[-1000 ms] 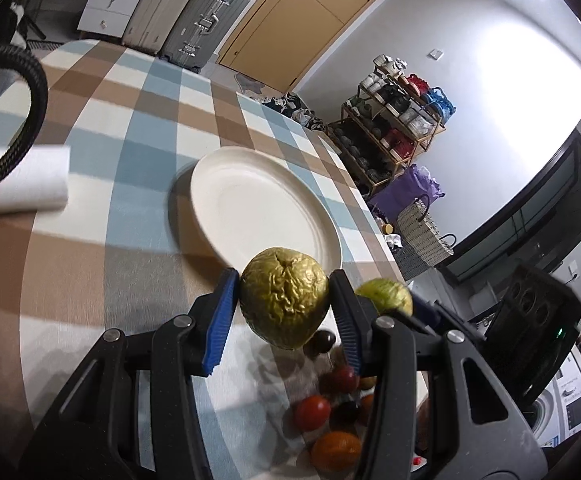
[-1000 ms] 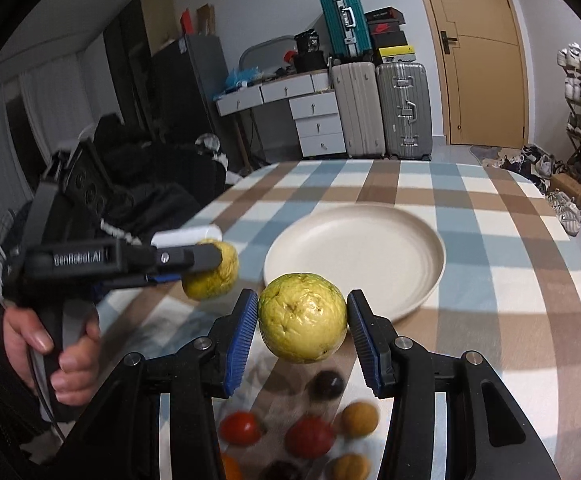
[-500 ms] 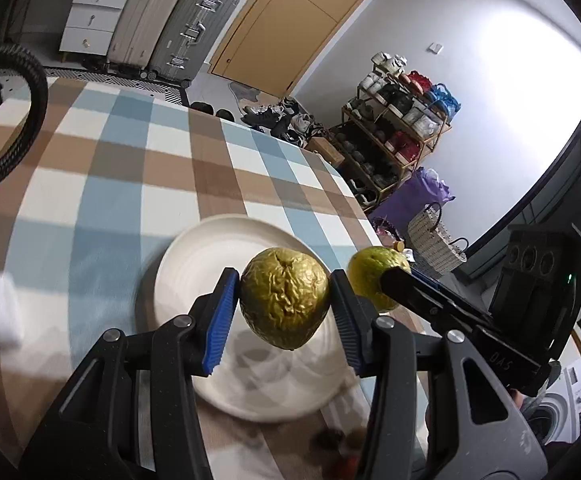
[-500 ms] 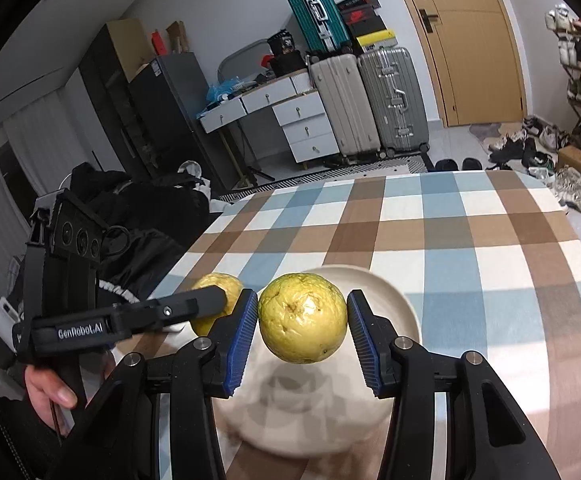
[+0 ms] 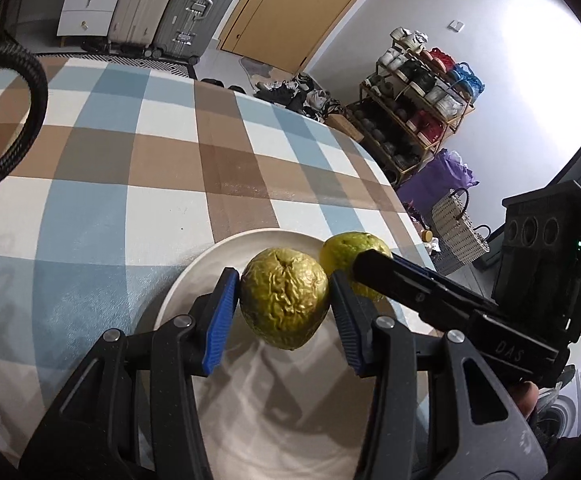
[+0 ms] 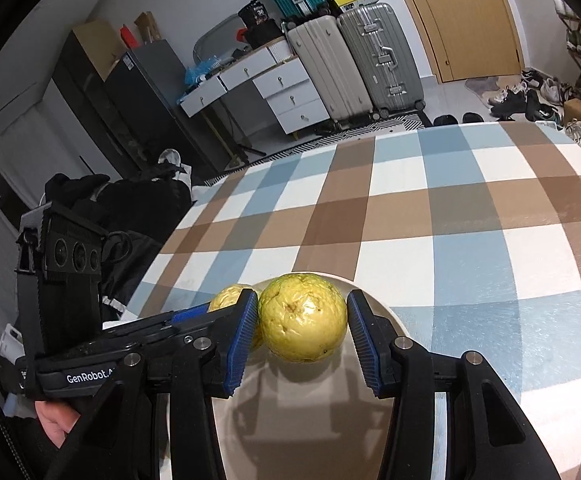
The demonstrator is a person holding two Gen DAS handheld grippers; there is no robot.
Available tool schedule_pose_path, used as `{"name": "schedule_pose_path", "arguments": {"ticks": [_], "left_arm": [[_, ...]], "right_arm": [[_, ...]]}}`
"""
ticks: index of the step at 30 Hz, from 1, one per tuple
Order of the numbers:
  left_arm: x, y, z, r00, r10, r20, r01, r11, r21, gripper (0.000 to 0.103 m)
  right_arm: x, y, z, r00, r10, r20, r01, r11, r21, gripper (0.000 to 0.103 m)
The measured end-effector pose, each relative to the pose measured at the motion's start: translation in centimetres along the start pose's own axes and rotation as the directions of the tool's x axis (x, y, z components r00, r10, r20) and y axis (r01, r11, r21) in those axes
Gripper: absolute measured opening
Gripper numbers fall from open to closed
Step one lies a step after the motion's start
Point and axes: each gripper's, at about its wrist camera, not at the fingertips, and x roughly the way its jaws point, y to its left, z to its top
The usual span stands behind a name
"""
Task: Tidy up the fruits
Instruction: 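Carry both yellow fruits onto the cream plate and open both tools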
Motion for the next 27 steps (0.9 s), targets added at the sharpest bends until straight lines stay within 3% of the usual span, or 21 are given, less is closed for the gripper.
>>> {"name": "schedule_pose_path", "arguments": {"ticks": [13, 15, 17, 19, 23, 27], "left_arm": [[2.0, 0.8, 0.5, 1.0, 0.021, -0.007, -0.021, 1.0, -0.011, 0.045], [1.7, 0.6, 0.6, 1.0, 0.03, 0.003, -0.03, 1.0, -0.007, 0.051], [1.2, 0.5, 0.6, 1.0, 0.029, 0.011, -0.029, 1.0, -0.01, 0.06], [0.5, 0.1, 0.6, 0.999, 0.037, 0.023, -0.037, 0.999, -0.01, 0.075], [-1.6, -0.7, 0.4, 0.998, 0.051, 0.047, -0.051, 0.999, -0.002, 0.08], [-4.4, -2.0, -0.3, 0.994, 0.084, 0.072, -0.085, 0.996, 0.018, 0.083]], "right_arm": [[1.7, -0.6, -0.3, 0.997, -0.07, -0.035, 0.071, 0.997, 0.015, 0.048], [1.5, -0.5, -0.2, 0.997, -0.071, -0.023, 0.071, 0.997, 0.016, 0.048], [0.8, -0.3, -0.1, 0.997, -0.082, -0.001, 0.082, 0.997, 0.015, 0.053], [0.0, -0.1, 0.1, 0.996, -0.09, 0.016, 0.09, 0.996, 0.019, 0.061], [-3.0, 0.9, 0.1, 0.993, -0.099, 0.069, 0.098, 0.995, 0.017, 0.072], [-7.3, 2.7, -0.6, 0.981, -0.116, 0.153, 0.12, 0.993, -0.017, 0.093]]}}
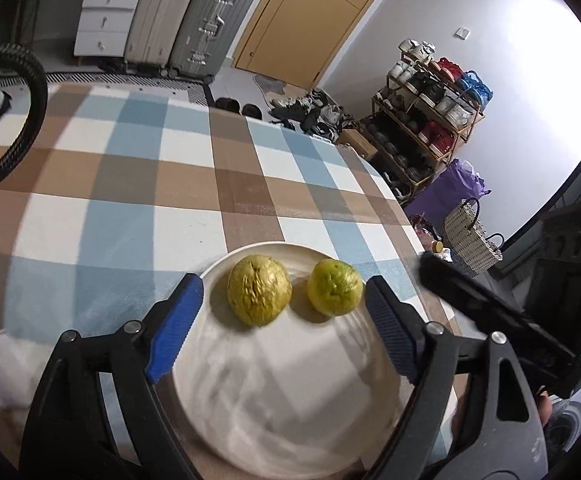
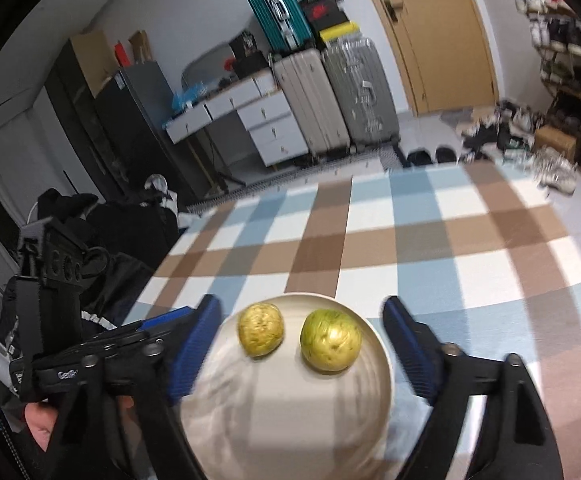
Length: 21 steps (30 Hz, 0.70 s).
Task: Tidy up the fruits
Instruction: 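Carry both yellow fruits onto the cream plate and open both tools, then move both tools back toward the remaining fruits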
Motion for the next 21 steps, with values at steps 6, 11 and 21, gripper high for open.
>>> {"name": "schedule_pose_path", "arguments": {"ticks": [6, 11, 21], "left_arm": [[-5.5, -1.7, -2.0, 0.994, 0.088, 0.072, -0.091, 0.995, 0.037, 0.095], [-9.9, -3.4, -4.4, 0.983, 0.121, 0.137, -0.132, 0.989, 0.068, 0.102], [-16.2, -7.2, -9.5, 0.957, 0.194, 0.215, -0.224, 0.967, 0.125, 0.102]], "right_arm": [[-6.4, 1.2, -1.4, 0.996, -0.029, 0.088, 0.031, 0.999, -0.027, 0.101], [-11.0, 2.2, -3.7, 0.989, -0.038, 0.14, 0.044, 0.998, -0.035, 0.103], [-17.3, 6.0, -9.1, 0.975, -0.05, 0.215, 0.08, 0.988, -0.132, 0.103]]}}
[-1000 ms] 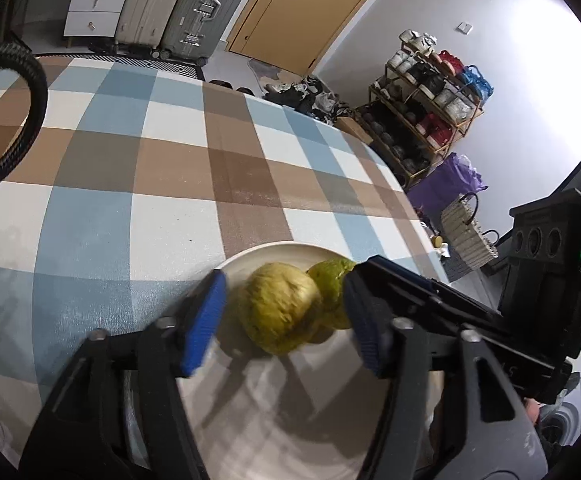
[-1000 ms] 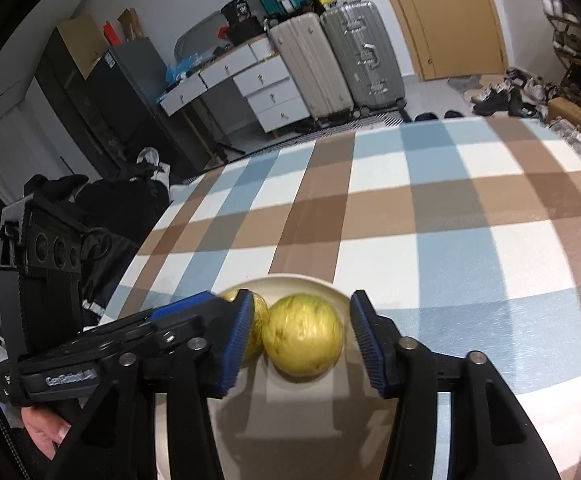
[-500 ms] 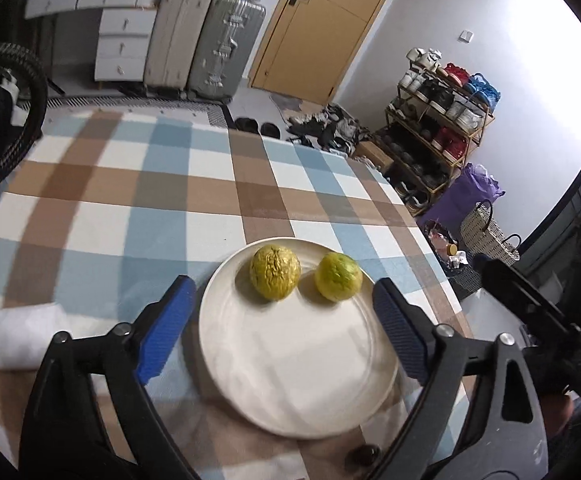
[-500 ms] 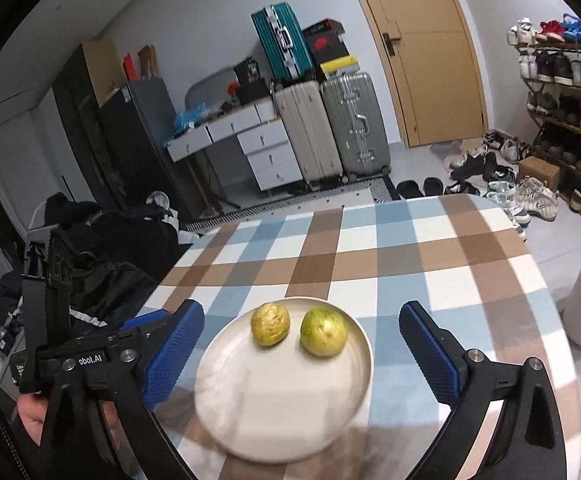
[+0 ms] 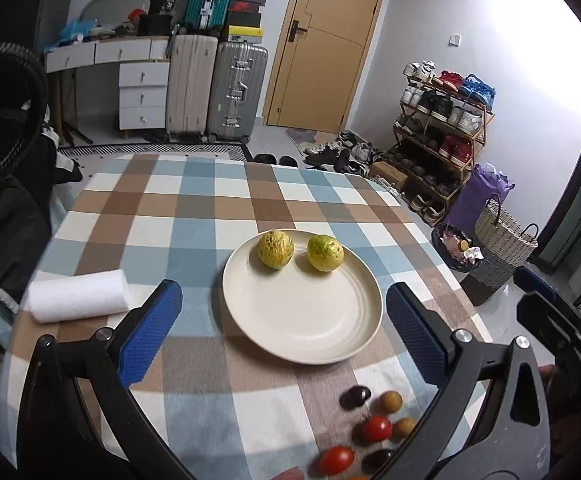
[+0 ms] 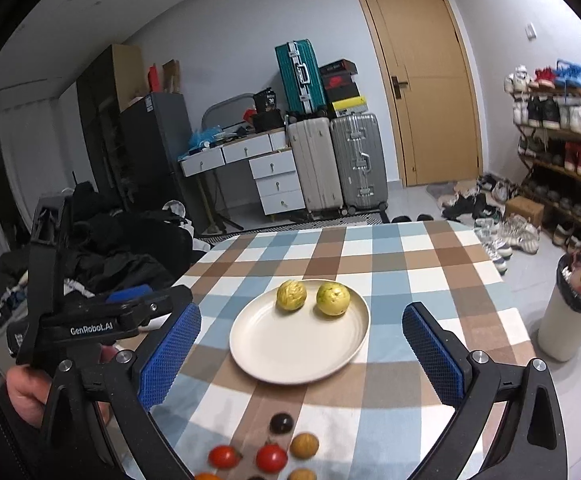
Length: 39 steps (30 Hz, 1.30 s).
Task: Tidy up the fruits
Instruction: 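Move both tools back toward the remaining fruits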
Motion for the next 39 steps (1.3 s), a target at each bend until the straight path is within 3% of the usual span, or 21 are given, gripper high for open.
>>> {"name": "schedule_pose_path", "arguments": {"ticks": [7, 15, 22, 33, 39], "left_arm": [[-3.8, -1.5, -3.0, 1.0, 0.024, 0.017, -0.024, 0.999, 0.033, 0.102], [-5.2, -2.2, -6.0, 1.0, 0.017, -0.008, -0.016, 0.998, 0.06, 0.102], [-3.9, -2.0, -9.2, 0.995, -0.027, -0.097, 0.031, 0.999, 0.044, 0.102], [-1.4, -2.7, -14.4, 0.961, -0.072, -0.267, 0.093, 0.994, 0.066, 0.102], [-0.8, -3.6, -16.0, 0.949, -0.105, -0.298, 0.139, 0.986, 0.095, 0.102]], "right_arm": [[-2.6, 1.6, -2.2, 1.0, -0.029, 0.01, 0.029, 0.999, -0.041, 0.103], [-3.5, 1.4, -5.4, 0.998, -0.053, -0.024, 0.053, 0.998, -0.019, 0.103], [-3.9, 1.2, -7.8, 0.995, -0.085, -0.044, 0.085, 0.996, -0.01, 0.103], [-4.3, 0.2, -10.0, 0.989, -0.127, -0.072, 0.128, 0.992, 0.012, 0.103], [-4.3, 0.1, -10.8, 0.986, -0.141, -0.091, 0.142, 0.99, 0.013, 0.103]]}}
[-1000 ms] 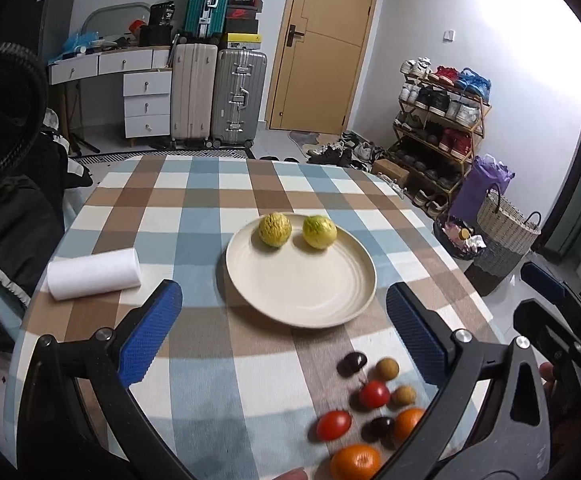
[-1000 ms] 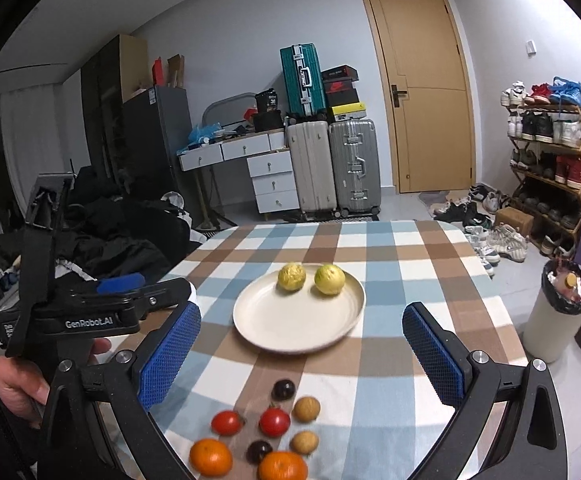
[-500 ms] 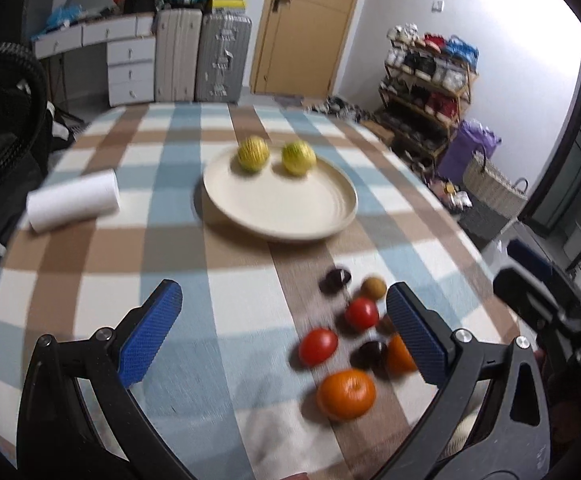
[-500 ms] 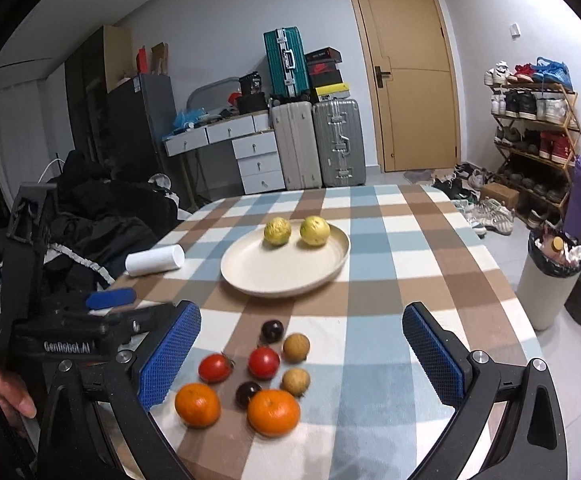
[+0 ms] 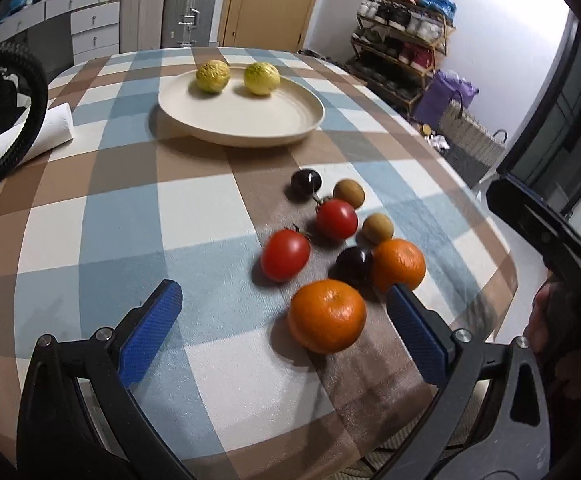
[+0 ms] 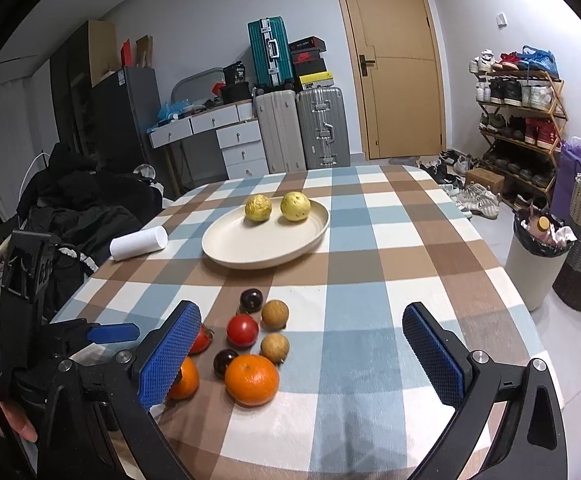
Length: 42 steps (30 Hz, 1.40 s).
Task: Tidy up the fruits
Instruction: 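Move both tools back toward the remaining fruits, then grasp an orange with the left tool while the right tool grasps the other orange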
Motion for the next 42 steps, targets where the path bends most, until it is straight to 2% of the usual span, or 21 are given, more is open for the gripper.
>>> {"name": "schedule_pose_path", "arguments": {"ticks": [5, 8, 10, 17, 23, 42], "left_arm": [[0.5, -0.7, -0.1, 1.0, -0.017, -0.015, 0.017, 1.0, 0.025, 0.1], [0.6, -0.8, -0.1, 0.999, -0.035, -0.033, 0.036, 0.999, 0.036, 0.088], [0.6, -0.9, -0.1, 0.998, -0.049, -0.042, 0.051, 0.998, 0.042, 0.075], [0.8, -1.2, -0.3, 0.992, -0.099, -0.073, 0.104, 0.993, 0.06, 0.041], [0.7, -1.0, -0.5, 0.99, -0.121, -0.077, 0.126, 0.991, 0.054, 0.04], [-2.2, 0.0, 0.1, 0.989, -0.146, -0.017, 0.147, 0.988, 0.045, 0.039]], "right_arm": [[0.0, -0.2, -0.6, 1.0, 0.004, -0.012, -0.004, 1.0, 0.006, 0.103], [0.0, -0.3, -0.8, 1.0, 0.008, -0.016, -0.008, 1.0, 0.011, 0.103], [0.0, -0.3, -0.9, 1.0, 0.007, -0.018, -0.007, 1.0, 0.011, 0.103], [0.2, -0.2, -1.0, 1.0, 0.015, -0.026, -0.015, 1.0, 0.008, 0.103], [0.2, 0.0, -1.4, 0.999, 0.008, -0.033, -0.008, 1.0, 0.0, 0.103], [2.5, 0.7, -3.5, 0.985, 0.095, -0.145, -0.096, 0.995, 0.005, 0.102]]}}
